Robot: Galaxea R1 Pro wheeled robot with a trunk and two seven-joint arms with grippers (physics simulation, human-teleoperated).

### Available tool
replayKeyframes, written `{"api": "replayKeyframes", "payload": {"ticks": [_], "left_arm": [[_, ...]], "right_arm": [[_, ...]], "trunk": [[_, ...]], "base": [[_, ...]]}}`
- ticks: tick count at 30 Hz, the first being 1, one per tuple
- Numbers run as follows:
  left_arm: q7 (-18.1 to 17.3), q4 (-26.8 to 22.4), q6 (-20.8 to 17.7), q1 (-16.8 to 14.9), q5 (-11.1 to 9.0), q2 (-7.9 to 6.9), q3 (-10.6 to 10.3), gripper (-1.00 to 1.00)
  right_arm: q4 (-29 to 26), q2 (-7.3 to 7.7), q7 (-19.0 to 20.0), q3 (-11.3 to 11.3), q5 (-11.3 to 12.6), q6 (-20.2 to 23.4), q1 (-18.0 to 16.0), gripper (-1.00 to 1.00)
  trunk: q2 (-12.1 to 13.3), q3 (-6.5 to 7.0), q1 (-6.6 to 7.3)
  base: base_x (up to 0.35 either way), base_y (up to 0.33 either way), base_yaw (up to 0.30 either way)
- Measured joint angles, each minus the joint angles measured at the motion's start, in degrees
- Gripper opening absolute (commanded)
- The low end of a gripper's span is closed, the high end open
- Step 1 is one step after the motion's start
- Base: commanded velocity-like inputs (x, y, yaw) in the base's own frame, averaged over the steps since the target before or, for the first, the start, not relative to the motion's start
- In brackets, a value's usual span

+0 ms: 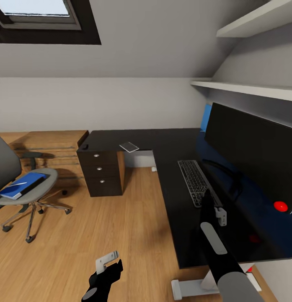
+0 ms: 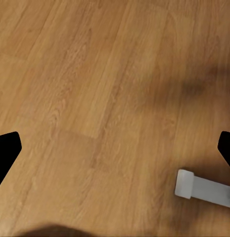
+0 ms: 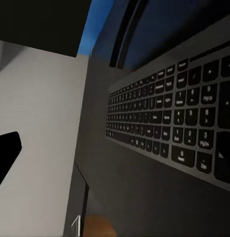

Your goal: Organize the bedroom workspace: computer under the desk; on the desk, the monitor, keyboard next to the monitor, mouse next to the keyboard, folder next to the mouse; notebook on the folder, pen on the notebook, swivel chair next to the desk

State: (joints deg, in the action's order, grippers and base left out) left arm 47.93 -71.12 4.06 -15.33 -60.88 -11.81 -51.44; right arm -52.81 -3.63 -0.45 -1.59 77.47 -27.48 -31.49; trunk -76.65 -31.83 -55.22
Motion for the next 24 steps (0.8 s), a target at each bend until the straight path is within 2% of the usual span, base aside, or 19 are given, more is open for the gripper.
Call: {"api": "replayKeyframes", "payload": {"ticks": [7, 11, 13, 14, 15, 17, 19, 22, 24], "left_arm": [[0.00, 0.03, -0.02, 0.00, -0.07, 0.00, -0.02, 1.00], [0.00, 0.04, -0.06, -0.03, -0.07, 0.00, -0.04, 1.00], [-0.01, 0.01, -0.05, 0.02, 0.01, -0.01, -0.03, 1.00], [-0.01, 0.01, -0.04, 0.01, 0.01, -0.01, -0.02, 1.00], [0.02, -0.01, 0.05, 0.03, 0.14, -0.05, 0.06, 1.00], [0.02, -0.01, 0.07, 0.01, 0.16, -0.08, 0.09, 1.00], [0.06, -0.01, 0.07, 0.00, 0.17, -0.13, 0.11, 1.00], [0.05, 0.06, 0.08, 0.02, 0.13, -0.33, 0.46, 1.00], [0.04, 0.06, 0.08, 0.03, 0.07, -0.42, 0.61, 1.00]], "right_arm": [[-1.22, -0.32, 0.15, 0.21, -0.10, -0.35, 0.97, 1.00], [-1.51, -0.33, 0.17, 1.55, -0.13, -0.48, 1.17, 1.00], [-1.50, -0.40, 0.15, 2.09, -0.18, -0.56, 1.19, 1.00], [-1.49, -0.40, 0.15, 2.10, -0.18, -0.56, 1.19, 1.00], [-1.51, -0.42, 0.38, 4.33, -0.38, -0.47, 1.20, 1.00], [-1.58, -0.42, 1.00, 5.49, -0.43, -0.47, 1.21, 1.00], [-1.62, -0.42, 1.81, 5.97, -0.49, -0.47, 1.21, 1.00], [-1.59, -0.36, 5.76, 6.79, -0.41, -0.48, 1.21, 1.00], [-1.56, -0.36, 6.22, 6.87, -0.36, -0.46, 1.21, 1.00]], "trunk": [[2.81, 1.26, 1.54], [4.41, 1.98, 2.42], [4.43, 2.06, 2.42], [4.43, 2.11, 2.42], [4.42, 2.12, 2.43], [4.43, 2.14, 2.42], [4.43, 2.14, 2.42], [4.43, 2.15, 2.42], [4.43, 2.15, 2.42]], "base": [[0.000, 0.000, 0.000], [0.000, 0.000, 0.039], [0.000, 0.000, 0.191], [0.000, 0.274, 0.134], [0.000, 0.286, 0.107], [0.000, 0.305, 0.062], [0.000, 0.316, 0.036], [0.000, 0.329, 0.008], [0.003, 0.330, 0.002]]}}
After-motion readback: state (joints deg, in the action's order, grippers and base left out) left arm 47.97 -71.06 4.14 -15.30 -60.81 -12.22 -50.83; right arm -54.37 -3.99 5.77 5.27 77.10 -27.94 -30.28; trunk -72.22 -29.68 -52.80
